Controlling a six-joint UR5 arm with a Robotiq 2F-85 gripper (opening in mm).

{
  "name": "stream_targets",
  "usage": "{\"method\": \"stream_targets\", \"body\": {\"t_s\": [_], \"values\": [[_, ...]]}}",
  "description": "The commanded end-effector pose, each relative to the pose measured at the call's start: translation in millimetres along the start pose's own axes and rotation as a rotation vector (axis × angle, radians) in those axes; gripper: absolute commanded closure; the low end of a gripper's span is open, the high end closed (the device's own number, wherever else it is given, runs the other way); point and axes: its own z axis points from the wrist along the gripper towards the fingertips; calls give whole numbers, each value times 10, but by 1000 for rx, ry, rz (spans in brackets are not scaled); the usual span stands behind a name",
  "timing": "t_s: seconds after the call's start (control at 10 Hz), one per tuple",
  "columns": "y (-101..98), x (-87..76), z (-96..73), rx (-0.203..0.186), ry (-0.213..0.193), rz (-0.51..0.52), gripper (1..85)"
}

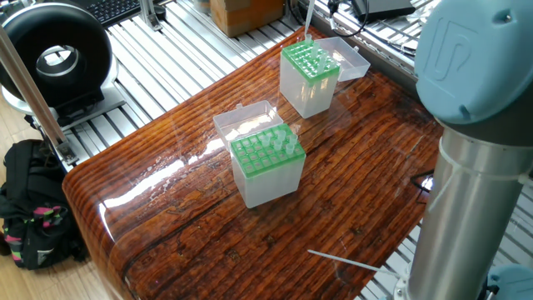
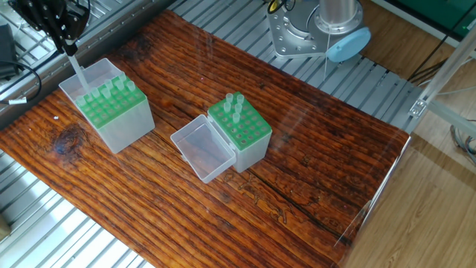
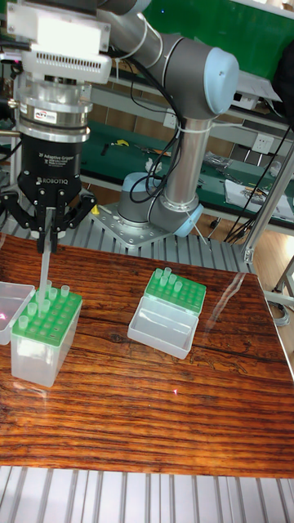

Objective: Transfer all large pipette tips from one holder to another

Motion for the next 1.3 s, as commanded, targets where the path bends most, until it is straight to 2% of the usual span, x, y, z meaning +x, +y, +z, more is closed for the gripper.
{"method": "stream_targets", "body": {"t_s": [0.0, 0.5, 1.2], "values": [[-19, -55, 41, -1, -12, -3, 847], [20, -18, 74, -13, 3, -16, 847], [0, 1, 129, -6, 14, -25, 847]]}}
